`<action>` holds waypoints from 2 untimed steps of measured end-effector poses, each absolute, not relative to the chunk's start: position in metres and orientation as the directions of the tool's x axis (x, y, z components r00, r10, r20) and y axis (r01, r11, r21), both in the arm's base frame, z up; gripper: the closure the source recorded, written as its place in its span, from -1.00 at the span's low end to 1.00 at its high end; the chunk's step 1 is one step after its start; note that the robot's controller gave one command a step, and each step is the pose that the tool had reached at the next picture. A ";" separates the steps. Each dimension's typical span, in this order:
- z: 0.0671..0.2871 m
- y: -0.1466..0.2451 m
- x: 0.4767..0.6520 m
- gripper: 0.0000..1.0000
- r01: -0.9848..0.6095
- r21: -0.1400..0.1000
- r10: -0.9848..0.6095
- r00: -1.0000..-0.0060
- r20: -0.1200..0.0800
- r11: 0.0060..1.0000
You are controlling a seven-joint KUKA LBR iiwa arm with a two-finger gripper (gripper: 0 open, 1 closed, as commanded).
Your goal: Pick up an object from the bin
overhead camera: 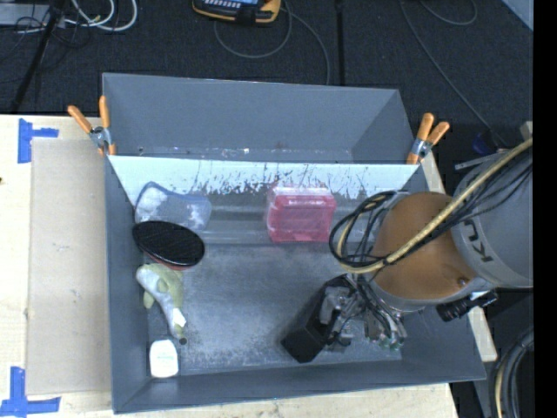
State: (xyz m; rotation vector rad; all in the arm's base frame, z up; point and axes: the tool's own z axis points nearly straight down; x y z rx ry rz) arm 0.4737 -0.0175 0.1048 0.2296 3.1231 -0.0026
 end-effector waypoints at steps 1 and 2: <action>0.166 -0.029 0.483 1.00 0.179 0.003 0.179 -0.983 -0.029 0.984; 0.208 -0.021 0.475 1.00 0.101 -0.002 0.101 -0.995 -0.008 0.995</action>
Offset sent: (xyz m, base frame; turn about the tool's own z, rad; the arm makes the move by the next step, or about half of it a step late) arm -0.0009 0.0009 0.1179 -0.0618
